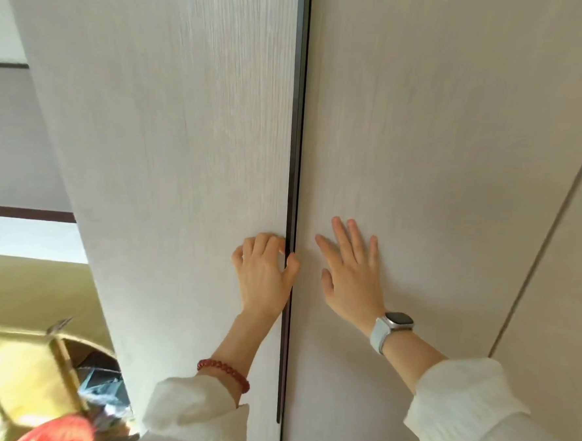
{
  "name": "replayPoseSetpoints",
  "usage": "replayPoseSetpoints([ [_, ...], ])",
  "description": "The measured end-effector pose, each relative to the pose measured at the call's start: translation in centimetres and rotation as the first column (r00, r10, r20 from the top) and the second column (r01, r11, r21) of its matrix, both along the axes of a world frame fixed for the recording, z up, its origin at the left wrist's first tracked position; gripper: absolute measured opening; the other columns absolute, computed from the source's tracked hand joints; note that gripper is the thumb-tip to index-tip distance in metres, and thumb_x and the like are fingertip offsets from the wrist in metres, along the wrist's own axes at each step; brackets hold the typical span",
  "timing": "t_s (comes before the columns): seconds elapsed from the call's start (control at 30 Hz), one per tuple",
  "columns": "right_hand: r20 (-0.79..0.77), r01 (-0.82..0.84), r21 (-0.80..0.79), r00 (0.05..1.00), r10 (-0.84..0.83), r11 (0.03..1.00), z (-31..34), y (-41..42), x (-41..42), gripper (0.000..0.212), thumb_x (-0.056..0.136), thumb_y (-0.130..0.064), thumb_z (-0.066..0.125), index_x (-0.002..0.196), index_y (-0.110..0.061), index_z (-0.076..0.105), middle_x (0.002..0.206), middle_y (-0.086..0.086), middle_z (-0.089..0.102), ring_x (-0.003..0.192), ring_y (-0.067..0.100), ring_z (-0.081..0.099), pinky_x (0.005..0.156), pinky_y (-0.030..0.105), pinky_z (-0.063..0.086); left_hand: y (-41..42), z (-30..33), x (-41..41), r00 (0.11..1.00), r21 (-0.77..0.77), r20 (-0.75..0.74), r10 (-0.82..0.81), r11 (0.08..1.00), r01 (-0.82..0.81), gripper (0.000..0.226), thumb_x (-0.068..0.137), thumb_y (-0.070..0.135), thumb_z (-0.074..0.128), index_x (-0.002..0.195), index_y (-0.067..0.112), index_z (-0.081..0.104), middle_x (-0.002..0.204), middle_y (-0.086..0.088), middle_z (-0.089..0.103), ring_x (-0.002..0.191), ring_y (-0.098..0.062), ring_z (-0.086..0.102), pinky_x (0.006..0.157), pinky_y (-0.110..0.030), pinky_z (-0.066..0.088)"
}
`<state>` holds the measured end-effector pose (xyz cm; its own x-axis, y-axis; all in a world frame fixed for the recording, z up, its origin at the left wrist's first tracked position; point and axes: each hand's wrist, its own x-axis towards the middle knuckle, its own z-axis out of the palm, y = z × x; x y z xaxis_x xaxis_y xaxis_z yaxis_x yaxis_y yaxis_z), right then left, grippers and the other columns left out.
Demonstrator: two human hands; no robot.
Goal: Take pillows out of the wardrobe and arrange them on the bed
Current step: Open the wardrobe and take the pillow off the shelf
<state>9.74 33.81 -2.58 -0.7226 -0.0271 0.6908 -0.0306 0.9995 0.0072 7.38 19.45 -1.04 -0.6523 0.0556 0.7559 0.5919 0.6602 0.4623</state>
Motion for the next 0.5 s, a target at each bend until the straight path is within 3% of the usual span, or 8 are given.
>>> replayPoseSetpoints([
  [0.07, -0.011, -0.135, -0.197, 0.991, 0.136, 0.971, -0.6, -1.4, 2.0, 0.045, 0.083, -0.009, 0.052, 0.128, -0.013, 0.045, 0.138, 0.013, 0.044, 0.132, 0.031, 0.034, 0.106, 0.056, 0.030, -1.6, -0.6, 2.3, 0.999, 0.032, -0.050, -0.011, 0.999, 0.013, 0.008, 0.074, 0.011, 0.062, 0.078, 0.003, 0.060, 0.081, -0.011, 0.062, 0.079, -0.029, 0.053, 0.076, -0.040, 0.038],
  [0.13, -0.046, -0.277, -0.372, 0.959, 0.281, 0.886, -1.9, -3.3, 4.5, 0.031, 0.087, -0.006, 0.052, 0.117, -0.008, 0.055, 0.119, 0.012, 0.060, 0.113, 0.028, 0.053, 0.095, 0.039, 0.044, -4.0, -1.1, 4.8, 0.995, 0.078, -0.094, -0.041, 0.996, 0.049, 0.010, 0.075, 0.013, 0.060, 0.079, 0.003, 0.060, 0.082, -0.012, 0.062, 0.078, -0.023, 0.050, 0.072, -0.037, 0.041],
  [0.23, -0.035, -0.399, -0.531, 0.892, 0.451, 0.747, -4.0, -7.5, 8.5, 0.023, 0.089, -0.011, 0.053, 0.111, -0.010, 0.059, 0.104, 0.006, 0.066, 0.093, 0.016, 0.062, 0.081, 0.021, 0.051, -8.7, -1.7, 8.3, 0.988, 0.125, -0.104, -0.110, 0.984, 0.123, 0.022, 0.080, 0.024, 0.053, 0.081, 0.003, 0.060, 0.086, -0.006, 0.059, 0.083, -0.012, 0.046, 0.072, -0.020, 0.040],
  [0.3, -0.038, -0.470, -0.604, 0.824, 0.565, 0.644, -4.7, -11.1, 10.3, 0.024, 0.089, -0.016, 0.055, 0.112, -0.014, 0.060, 0.104, -0.002, 0.065, 0.090, 0.006, 0.061, 0.078, 0.009, 0.048, -12.1, -1.8, 10.4, 0.985, 0.144, -0.113, -0.133, 0.978, 0.148, 0.023, 0.078, 0.027, 0.051, 0.080, 0.005, 0.059, 0.087, 0.002, 0.054, 0.083, -0.004, 0.045, 0.071, -0.008, 0.037],
  [0.4, -0.047, -0.554, -0.668, 0.698, 0.715, 0.497, -5.1, -16.9, 11.7, 0.026, 0.089, -0.019, 0.054, 0.114, -0.016, 0.061, 0.109, -0.011, 0.061, 0.098, 0.004, 0.060, 0.086, 0.016, 0.050, -17.4, -1.9, 13.0, 0.982, 0.161, -0.125, -0.140, 0.974, 0.159, 0.019, 0.079, 0.025, 0.052, 0.082, 0.008, 0.058, 0.085, 0.005, 0.053, 0.080, -0.002, 0.047, 0.073, -0.006, 0.038],
  [0.5, -0.074, -0.606, -0.686, 0.609, 0.790, 0.402, -5.3, -22.2, 12.5, 0.027, 0.090, -0.017, 0.053, 0.115, -0.011, 0.060, 0.114, 0.002, 0.064, 0.101, 0.012, 0.061, 0.088, 0.030, 0.053, -22.7, -2.5, 15.1, 0.992, 0.222, -0.071, -0.106, 0.968, 0.120, 0.017, 0.083, 0.034, 0.049, 0.090, 0.021, 0.057, 0.087, 0.014, 0.058, 0.082, -0.007, 0.055, 0.072, -0.014, 0.045],
])
